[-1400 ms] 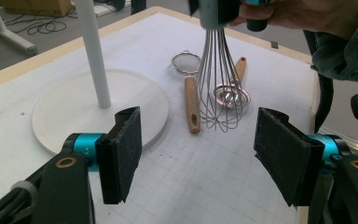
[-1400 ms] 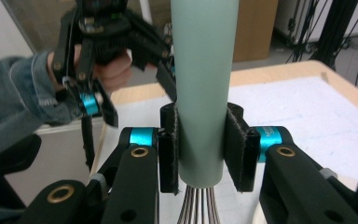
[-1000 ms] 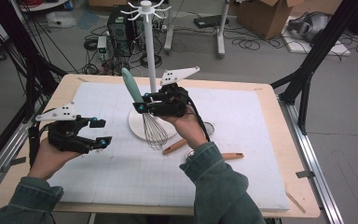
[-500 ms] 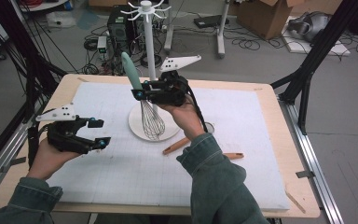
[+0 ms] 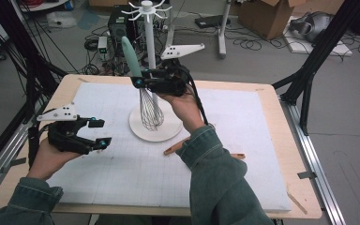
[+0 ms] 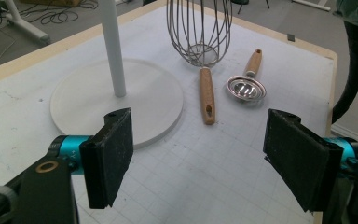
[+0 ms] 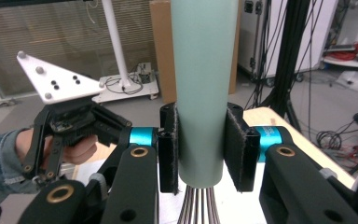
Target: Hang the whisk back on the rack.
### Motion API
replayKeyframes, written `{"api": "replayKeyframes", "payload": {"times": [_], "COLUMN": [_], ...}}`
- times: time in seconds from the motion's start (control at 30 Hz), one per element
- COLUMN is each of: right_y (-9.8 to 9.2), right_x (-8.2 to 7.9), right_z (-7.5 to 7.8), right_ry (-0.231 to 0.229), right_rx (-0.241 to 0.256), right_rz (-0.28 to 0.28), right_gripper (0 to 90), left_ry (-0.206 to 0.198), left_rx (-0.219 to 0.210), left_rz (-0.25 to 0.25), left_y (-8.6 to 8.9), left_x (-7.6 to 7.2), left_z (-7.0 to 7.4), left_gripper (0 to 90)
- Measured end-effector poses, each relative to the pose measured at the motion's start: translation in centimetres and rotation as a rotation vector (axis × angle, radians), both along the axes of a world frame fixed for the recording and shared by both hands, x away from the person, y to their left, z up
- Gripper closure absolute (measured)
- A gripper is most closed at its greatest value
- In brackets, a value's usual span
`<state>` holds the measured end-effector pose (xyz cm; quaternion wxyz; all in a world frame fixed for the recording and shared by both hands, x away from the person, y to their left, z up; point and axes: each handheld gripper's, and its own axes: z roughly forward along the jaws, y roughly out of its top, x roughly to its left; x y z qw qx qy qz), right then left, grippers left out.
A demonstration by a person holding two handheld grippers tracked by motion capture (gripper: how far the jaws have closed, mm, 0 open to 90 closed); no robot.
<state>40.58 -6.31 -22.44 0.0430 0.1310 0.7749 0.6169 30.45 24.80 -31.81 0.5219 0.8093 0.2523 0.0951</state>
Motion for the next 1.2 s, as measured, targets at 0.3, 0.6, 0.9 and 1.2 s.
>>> {"api": "replayKeyframes", "payload": {"times": [0.3,0.6,0.9,1.2], "right_y": [0.3,0.7,0.8,0.7], "right_x": [0.7,1.2,1.6,1.8], "right_z": [1.3,2.7,2.9,2.6], "right_ry": [-0.010,-0.013,0.007,0.021], "right_rx": [0.018,0.046,0.063,0.061], "right_rz": [-0.019,-0.052,-0.092,-0.125], "right_gripper": [69.4,69.4,69.4,69.2], "left_ry": [0.002,0.002,0.005,0.004], "left_rx": [0.009,0.008,0.009,0.011], "left_rz": [0.011,0.015,0.013,0.008], "left_y": [0.3,0.5,0.7,0.6], "left_x": [0.0,0.0,0.0,0.0], "left_z": [-0.1,-0.1,-0.1,-0.1], "left_gripper": [23.2,22.9,22.9,22.9]}}
